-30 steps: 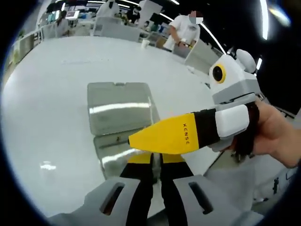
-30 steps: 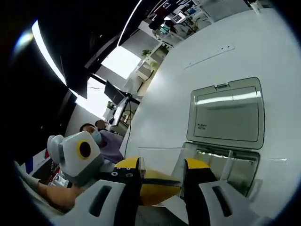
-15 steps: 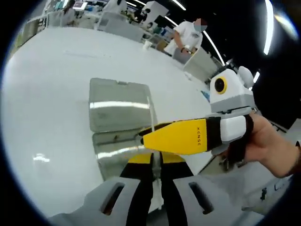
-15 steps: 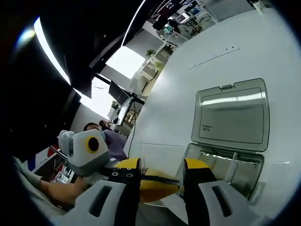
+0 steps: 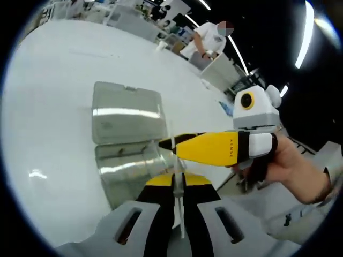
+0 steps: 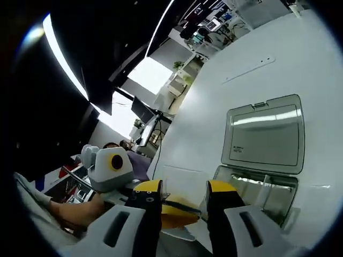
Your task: Insert the divider into the dual guide fixture by aligning both edges with the guide slots and pushing it downward to the bottom, including one-sided entry, uneven engagement, binding, and posture correction.
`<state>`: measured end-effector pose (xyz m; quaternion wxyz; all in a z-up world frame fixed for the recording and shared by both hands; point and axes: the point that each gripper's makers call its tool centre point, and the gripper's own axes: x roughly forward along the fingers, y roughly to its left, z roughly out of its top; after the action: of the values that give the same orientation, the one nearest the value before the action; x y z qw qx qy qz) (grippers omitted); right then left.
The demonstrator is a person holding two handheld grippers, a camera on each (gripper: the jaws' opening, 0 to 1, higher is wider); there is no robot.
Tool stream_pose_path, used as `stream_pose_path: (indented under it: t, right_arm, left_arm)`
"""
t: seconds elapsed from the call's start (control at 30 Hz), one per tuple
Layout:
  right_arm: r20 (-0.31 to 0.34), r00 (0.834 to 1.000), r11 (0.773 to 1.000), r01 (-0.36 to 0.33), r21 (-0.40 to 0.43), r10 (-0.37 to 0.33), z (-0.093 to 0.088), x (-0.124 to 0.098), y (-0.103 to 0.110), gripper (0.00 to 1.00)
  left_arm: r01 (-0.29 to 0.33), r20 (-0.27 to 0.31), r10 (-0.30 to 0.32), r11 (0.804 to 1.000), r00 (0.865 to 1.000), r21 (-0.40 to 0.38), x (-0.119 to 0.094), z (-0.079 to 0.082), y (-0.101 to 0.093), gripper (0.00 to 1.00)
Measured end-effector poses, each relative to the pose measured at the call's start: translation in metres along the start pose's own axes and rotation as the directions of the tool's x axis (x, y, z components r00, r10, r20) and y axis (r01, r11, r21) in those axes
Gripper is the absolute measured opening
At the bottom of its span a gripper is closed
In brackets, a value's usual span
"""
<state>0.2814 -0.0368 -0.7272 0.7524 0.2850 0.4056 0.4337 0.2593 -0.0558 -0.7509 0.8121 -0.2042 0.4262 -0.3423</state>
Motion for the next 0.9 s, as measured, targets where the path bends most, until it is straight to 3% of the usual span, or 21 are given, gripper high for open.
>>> stream_pose_path:
  t: [0.13, 0.5, 0.53, 0.57, 0.6, 0.63, 0.7, 0.9]
  right_arm:
    - [-0.002, 1.0, 1.0, 0.001, -0.004, -0.001, 0.0, -0.002, -0.001, 0.28]
    - [0.001, 1.0, 1.0, -0.013, -0.023, 0.013, 0.001, -0.004, 0.001, 0.28]
    - [0.001, 1.0, 1.0, -0.015, -0.023, 0.015, 0.002, -0.004, 0.001, 0.28]
    - [0.003, 1.0, 0.999, 0.011, -0.053, -0.011, 0.003, -0.006, -0.005, 0.23]
    - [0.007, 1.0, 0.999, -0.016, -0.043, 0.016, 0.004, -0.006, -0.001, 0.21]
    - [0.018, 0.999, 1.0, -0.026, -0.011, 0.026, 0.007, -0.007, 0.001, 0.19]
    - [0.015, 1.0, 0.999, -0.006, -0.037, 0.007, 0.007, -0.008, 0.0, 0.14]
    - [0.034, 0.999, 0.999, -0.017, -0.038, 0.019, 0.012, -0.009, -0.001, 0.14]
  left_arm:
    - [0.052, -0.014, -0.053, 0.998, 0.999, -0.024, 0.003, 0.0, -0.009, 0.02]
    - [0.105, -0.019, -0.106, 0.994, 0.994, -0.026, 0.002, 0.0, -0.014, 0.02]
    - [0.116, -0.015, -0.116, 0.993, 0.993, -0.034, 0.002, 0.001, -0.013, 0.02]
    - [0.137, -0.012, -0.138, 0.987, 0.99, -0.089, 0.0, 0.001, -0.013, 0.02]
    - [0.152, -0.005, -0.154, 0.982, 0.988, -0.113, -0.002, 0.002, -0.012, 0.02]
    - [0.158, 0.007, -0.158, 0.979, 0.987, -0.128, -0.003, 0.004, -0.01, 0.02]
    - [0.149, 0.019, -0.148, 0.981, 0.989, -0.121, -0.007, 0.007, -0.004, 0.02]
    - [0.153, 0.023, -0.151, 0.981, 0.988, -0.119, -0.01, 0.013, -0.003, 0.02]
